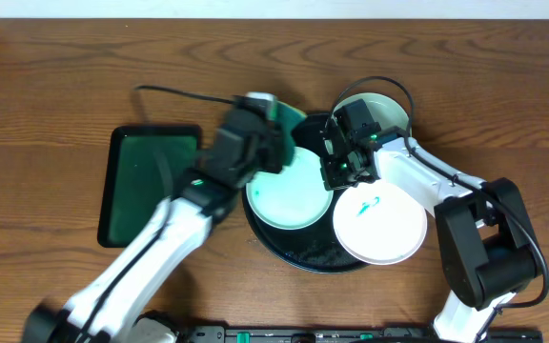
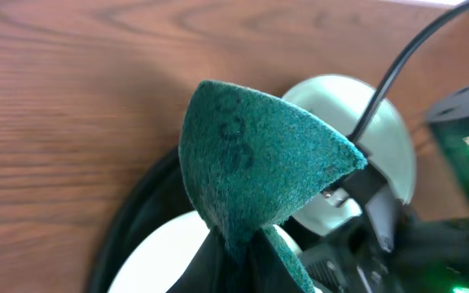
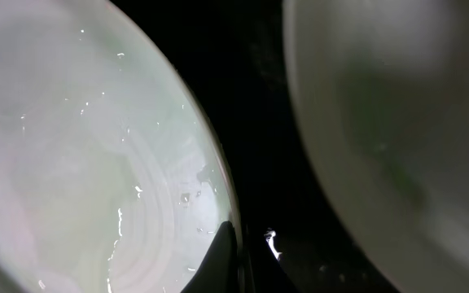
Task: Clean dirty plates on tray and stack at the side
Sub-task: 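Lift the mint plate with the right gripper and place it at right side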
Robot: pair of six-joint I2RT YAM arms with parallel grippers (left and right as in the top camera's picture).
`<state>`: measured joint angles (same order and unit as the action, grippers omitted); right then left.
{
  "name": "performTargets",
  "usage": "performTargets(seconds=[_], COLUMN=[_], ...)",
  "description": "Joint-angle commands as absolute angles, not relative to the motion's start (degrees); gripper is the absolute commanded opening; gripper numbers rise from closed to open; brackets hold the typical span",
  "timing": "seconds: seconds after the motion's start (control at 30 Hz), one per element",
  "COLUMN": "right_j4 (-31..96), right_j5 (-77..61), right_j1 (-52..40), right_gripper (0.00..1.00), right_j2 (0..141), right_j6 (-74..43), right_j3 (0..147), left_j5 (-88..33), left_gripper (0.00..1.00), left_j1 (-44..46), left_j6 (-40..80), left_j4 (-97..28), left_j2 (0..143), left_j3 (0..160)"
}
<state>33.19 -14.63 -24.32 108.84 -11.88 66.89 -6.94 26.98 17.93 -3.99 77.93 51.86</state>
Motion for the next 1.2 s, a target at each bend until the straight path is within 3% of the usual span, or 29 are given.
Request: performTargets(seconds=[0.0, 0.27, 0.67, 1.17], right_j4=[34.48, 39.92, 40.18, 34.83], right_j5=[-14.06, 1.58, 42.37, 38.46], right_j1=[-25.17, -25.28, -19.05, 2.13], right_gripper=[0.01, 0.01, 0.01, 0.01], right_j2=[104.68, 95.04, 86.91, 88.29], right_j6=[-7.97, -3.53, -0.54, 4.84], right_j3=[70.50, 77.78, 79.88, 79.85], left_j5=[-9.85, -9.87, -9.89, -10.13], left_gripper=[0.07, 0.08, 0.08, 0.08], left_j1=[21.12, 9.54, 8.43, 8.49], left_j6=[17.12, 17.17, 18.39, 20.23], left_j4=[-8.10, -22.02, -25.47, -26.33], left_j2=[69.87, 56.66, 57.89, 68.86], left_j3=[51.66, 51.66, 51.62, 51.59])
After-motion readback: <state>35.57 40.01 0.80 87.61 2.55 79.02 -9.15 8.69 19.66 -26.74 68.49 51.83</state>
